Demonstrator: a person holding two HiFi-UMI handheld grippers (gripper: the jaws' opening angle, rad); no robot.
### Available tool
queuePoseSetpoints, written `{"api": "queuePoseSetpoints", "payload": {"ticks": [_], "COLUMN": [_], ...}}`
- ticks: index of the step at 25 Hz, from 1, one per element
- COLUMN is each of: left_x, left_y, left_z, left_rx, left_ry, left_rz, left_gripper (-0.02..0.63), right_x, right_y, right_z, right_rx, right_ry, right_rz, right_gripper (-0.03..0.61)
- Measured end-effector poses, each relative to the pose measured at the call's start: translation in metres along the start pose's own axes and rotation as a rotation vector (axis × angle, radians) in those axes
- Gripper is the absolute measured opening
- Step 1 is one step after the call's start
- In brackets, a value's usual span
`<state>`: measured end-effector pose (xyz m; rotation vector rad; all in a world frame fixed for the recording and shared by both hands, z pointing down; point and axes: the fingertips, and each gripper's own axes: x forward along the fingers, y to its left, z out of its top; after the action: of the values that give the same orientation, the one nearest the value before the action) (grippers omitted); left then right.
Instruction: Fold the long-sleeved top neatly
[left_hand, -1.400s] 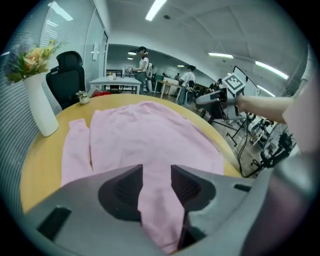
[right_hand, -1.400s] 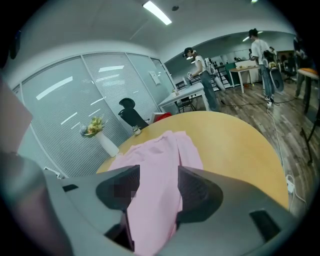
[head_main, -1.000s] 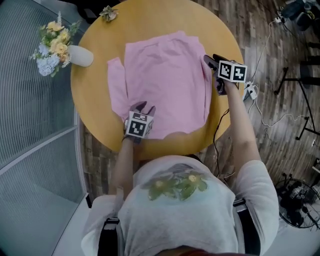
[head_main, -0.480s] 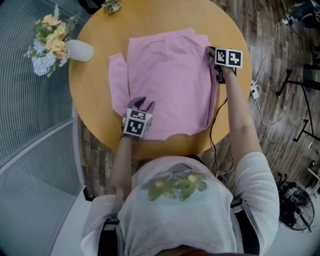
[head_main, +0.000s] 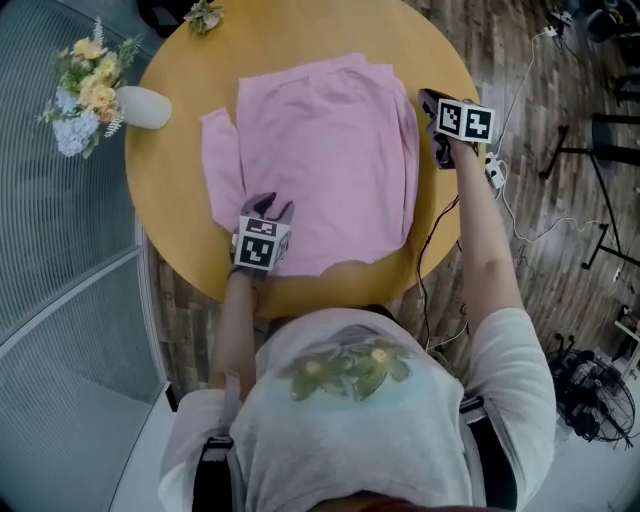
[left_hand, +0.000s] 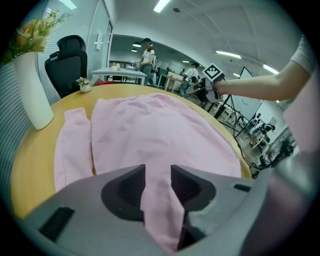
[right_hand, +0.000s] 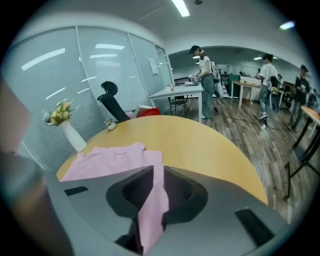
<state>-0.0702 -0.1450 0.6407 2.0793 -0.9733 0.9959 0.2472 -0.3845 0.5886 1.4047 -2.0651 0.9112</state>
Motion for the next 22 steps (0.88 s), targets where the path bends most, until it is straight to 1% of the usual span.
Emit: {"api": "queuePoseSetpoints", "payload": {"ticks": [2,4,7,8,9,10,12,15,18,20,22], "left_x": [-0.001,-0.002,-0.003,-0.003,-0.001,0.0,0.001,0.002,0.0,-0.002,-0.006], "left_y": [-0.002,-0.004,-0.007,-0.007,-0.006,-0.004,0.001,0.005,0.006,0.004,0.002], "left_z": [0.001,0.003,0.004,0.004,0.005,0.004,0.004,0.003,0.003,0.005,0.006], "left_rx": [-0.005,-0.007,-0.011,-0.011,-0.011,-0.011,-0.018,-0.023,-0.014,-0.014,-0.007], "left_ry": [-0.004,-0.008,-0.011,-0.013,-0.016,-0.02,-0.025,-0.018,-0.019,-0.025,-0.032], "left_rz": [0.002,-0.001,-0.007,-0.008,-0.007,-0.005,-0.003,0.003,0.009,0.009,0.012], "left_gripper": [0.158,0.158,0.158,0.158,0.158,0.158,0.158,0.158,0.158,0.158,0.158], "right_x": [0.011,0.027,0.049,0.054,0.056,0.057,0.054,0.035,-0.004,-0.035,-0.068], "right_y": [0.01,0.018,0.016,0.014,0.013,0.013,0.013,0.008,-0.008,-0.027,-0.05], "right_z": [-0.004,-0.01,-0.025,-0.031,-0.035,-0.037,-0.037,-0.024,-0.01,-0.01,-0.021], "right_rx": [-0.048,-0.094,-0.163,-0.18,-0.195,-0.206,-0.202,-0.135,-0.003,0.091,0.175], "right_ry": [0.054,0.109,0.205,0.233,0.254,0.264,0.254,0.17,0.047,-0.021,-0.062], "right_rz": [0.018,0.014,-0.04,-0.057,-0.068,-0.072,-0.065,-0.054,-0.071,-0.119,-0.19], "right_gripper": [0.155,0.161,0.161,0.159,0.13,0.035,0.029,0.028,0.028,0.028,0.028]}}
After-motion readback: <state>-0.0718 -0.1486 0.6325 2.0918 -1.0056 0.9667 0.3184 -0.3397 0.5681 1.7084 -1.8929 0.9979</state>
